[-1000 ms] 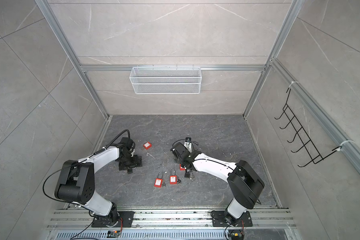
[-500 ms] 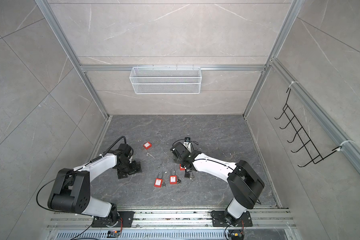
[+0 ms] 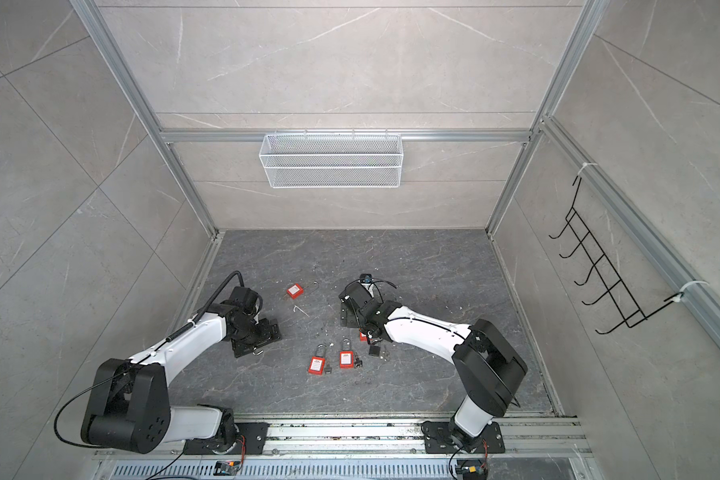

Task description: Lock with the key

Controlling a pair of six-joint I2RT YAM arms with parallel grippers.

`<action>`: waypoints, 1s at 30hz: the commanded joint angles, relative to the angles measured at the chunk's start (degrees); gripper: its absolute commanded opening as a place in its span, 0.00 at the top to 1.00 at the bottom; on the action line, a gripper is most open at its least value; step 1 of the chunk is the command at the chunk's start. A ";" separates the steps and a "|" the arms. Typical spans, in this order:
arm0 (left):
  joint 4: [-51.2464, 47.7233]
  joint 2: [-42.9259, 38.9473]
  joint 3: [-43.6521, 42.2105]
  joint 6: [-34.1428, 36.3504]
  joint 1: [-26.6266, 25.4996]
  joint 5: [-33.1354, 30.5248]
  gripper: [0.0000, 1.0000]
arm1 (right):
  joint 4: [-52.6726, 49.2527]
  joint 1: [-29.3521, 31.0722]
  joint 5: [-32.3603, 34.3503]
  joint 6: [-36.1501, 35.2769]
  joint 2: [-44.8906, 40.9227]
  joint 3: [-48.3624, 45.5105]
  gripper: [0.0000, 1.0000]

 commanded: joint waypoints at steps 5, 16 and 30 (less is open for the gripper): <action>-2.73 0.73 4.88 2.44 0.05 -4.98 0.06 | 0.38 0.39 -1.90 -1.92 1.63 2.03 0.11; -0.28 9.79 7.35 4.89 0.02 -4.53 0.09 | -0.18 0.42 -2.25 -2.04 2.62 2.90 0.13; 3.18 14.67 8.58 8.87 -0.60 0.20 0.13 | -1.29 0.44 -2.60 -2.23 3.91 4.41 0.15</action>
